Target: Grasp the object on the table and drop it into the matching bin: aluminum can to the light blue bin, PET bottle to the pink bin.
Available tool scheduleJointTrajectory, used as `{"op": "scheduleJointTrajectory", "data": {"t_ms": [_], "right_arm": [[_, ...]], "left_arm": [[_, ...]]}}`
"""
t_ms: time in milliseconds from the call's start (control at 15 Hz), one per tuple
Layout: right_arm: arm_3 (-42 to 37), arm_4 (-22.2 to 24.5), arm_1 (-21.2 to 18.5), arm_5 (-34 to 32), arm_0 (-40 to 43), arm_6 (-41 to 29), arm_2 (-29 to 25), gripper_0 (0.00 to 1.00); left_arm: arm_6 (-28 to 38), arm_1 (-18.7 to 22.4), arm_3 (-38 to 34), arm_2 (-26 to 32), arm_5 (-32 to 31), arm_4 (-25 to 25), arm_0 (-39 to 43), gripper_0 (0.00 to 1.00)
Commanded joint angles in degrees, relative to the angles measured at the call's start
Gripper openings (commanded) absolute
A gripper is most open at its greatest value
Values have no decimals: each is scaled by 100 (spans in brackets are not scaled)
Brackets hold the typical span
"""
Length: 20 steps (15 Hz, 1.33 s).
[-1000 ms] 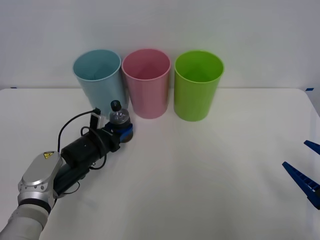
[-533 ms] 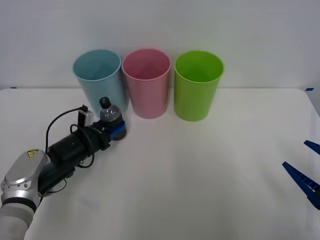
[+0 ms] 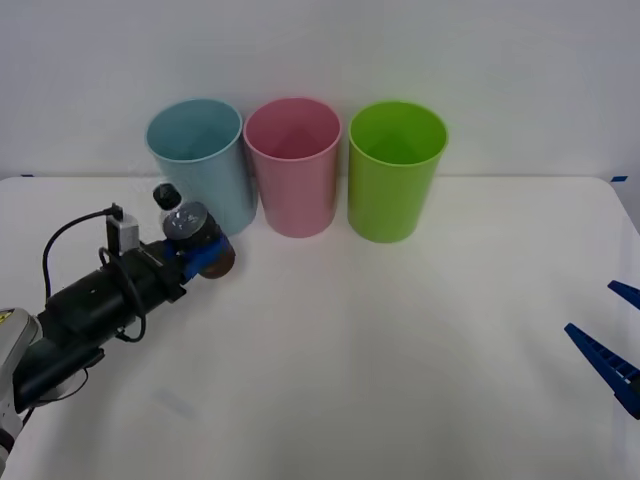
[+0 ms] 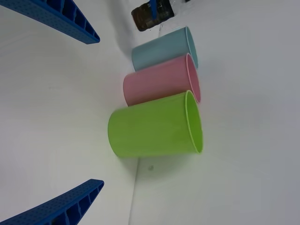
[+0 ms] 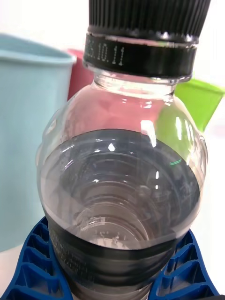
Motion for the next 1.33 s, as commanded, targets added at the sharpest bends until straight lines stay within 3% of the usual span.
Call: {"op": "scheduleJointTrajectory", "data": {"t_ms": [67,333,600,867,1333], "right_arm": [[0,0,0,0,0,0,0,100],[0,0,0,0,0,0,0,100],[0,0,0,0,0,0,0,100],[0,0,0,0,0,0,0,100],[0,0,0,0,0,0,0,100]], "left_arm": [[475,106,-757,145,-2,152,408,0],[1002,159,-1609,514,16,310,680,0],[1107,150,-1952,743,77,539,549,0],[1248,150,-1978,751,868,504,-102,0],[1556,344,-1978,92,1932,539,-928,0]]}}
